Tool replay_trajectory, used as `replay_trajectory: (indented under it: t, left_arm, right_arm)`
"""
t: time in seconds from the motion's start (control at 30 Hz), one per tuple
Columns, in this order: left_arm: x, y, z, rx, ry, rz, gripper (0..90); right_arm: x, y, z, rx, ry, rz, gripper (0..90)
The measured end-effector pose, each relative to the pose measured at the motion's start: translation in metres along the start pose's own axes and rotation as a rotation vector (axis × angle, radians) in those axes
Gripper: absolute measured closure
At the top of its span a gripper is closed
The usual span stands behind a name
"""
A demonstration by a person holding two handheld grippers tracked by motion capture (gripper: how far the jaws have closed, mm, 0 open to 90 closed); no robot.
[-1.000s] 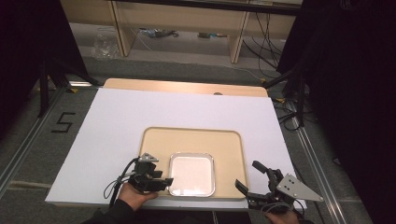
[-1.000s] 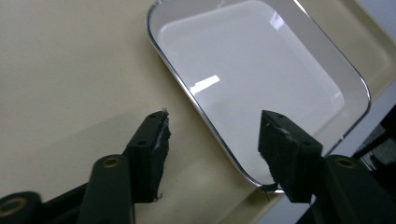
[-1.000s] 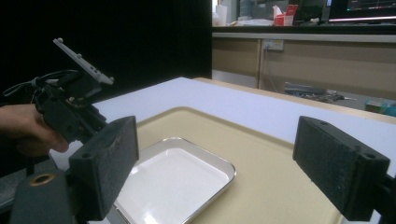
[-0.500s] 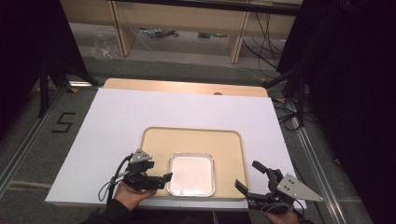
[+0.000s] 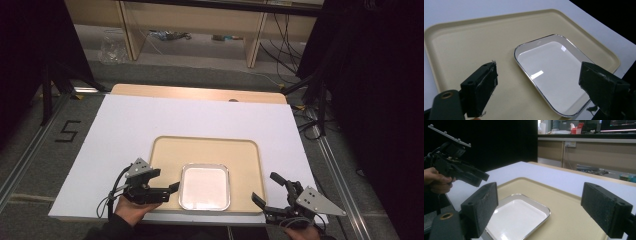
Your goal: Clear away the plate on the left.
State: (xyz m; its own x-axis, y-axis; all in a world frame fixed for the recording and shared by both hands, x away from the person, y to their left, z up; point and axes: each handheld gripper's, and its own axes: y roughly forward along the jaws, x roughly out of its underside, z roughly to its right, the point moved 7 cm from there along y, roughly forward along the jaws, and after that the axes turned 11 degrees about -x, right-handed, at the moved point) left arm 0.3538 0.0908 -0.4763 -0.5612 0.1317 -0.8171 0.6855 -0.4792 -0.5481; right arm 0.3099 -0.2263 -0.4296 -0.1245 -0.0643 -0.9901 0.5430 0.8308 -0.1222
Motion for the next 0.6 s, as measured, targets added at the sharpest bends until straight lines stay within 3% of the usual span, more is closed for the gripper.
replay_trajectory:
  t: [0.13, 0.23, 0.27, 0.3, 0.33, 0.37, 0.5, 0.53, 0.6]
  left_arm:
    - [0.000, -0.002, -0.001, 0.000, 0.002, 0.009, 15.1]
    - [-0.001, -0.004, -0.002, 0.004, 0.004, 0.016, 15.0]
    - [-0.001, -0.004, -0.003, 0.012, 0.016, 0.024, 15.1]
    - [-0.001, -0.005, -0.003, 0.007, 0.000, 0.028, 15.1]
    - [-0.002, -0.006, -0.003, 0.014, 0.008, 0.036, 15.0]
    - [-0.002, -0.007, -0.003, 0.009, 0.013, 0.038, 15.1]
    - [-0.003, -0.011, -0.004, 0.016, 0.012, 0.054, 15.0]
    - [-0.003, -0.012, -0.004, 0.012, 0.009, 0.057, 15.0]
    - [-0.003, -0.013, -0.005, 0.017, 0.018, 0.069, 15.0]
  right_arm:
    - [0.001, 0.000, -0.002, -0.005, 0.019, -0.010, 15.2]
    - [0.000, 0.000, 0.000, -0.001, 0.002, -0.007, 15.1]
    - [0.001, 0.000, -0.003, -0.009, 0.035, -0.009, 15.2]
    - [0.001, 0.000, -0.003, -0.009, 0.034, -0.009, 15.2]
    - [0.000, 0.000, 0.000, -0.001, 0.002, -0.003, 15.2]
    - [0.000, 0.000, 0.000, 0.001, 0.000, -0.009, 15.2]
    - [0.001, 0.000, 0.000, 0.002, 0.002, -0.009, 15.2]
    - [0.001, 0.000, -0.003, -0.007, 0.037, -0.009, 15.2]
    - [0.001, 0.001, -0.002, -0.008, 0.021, -0.010, 15.2]
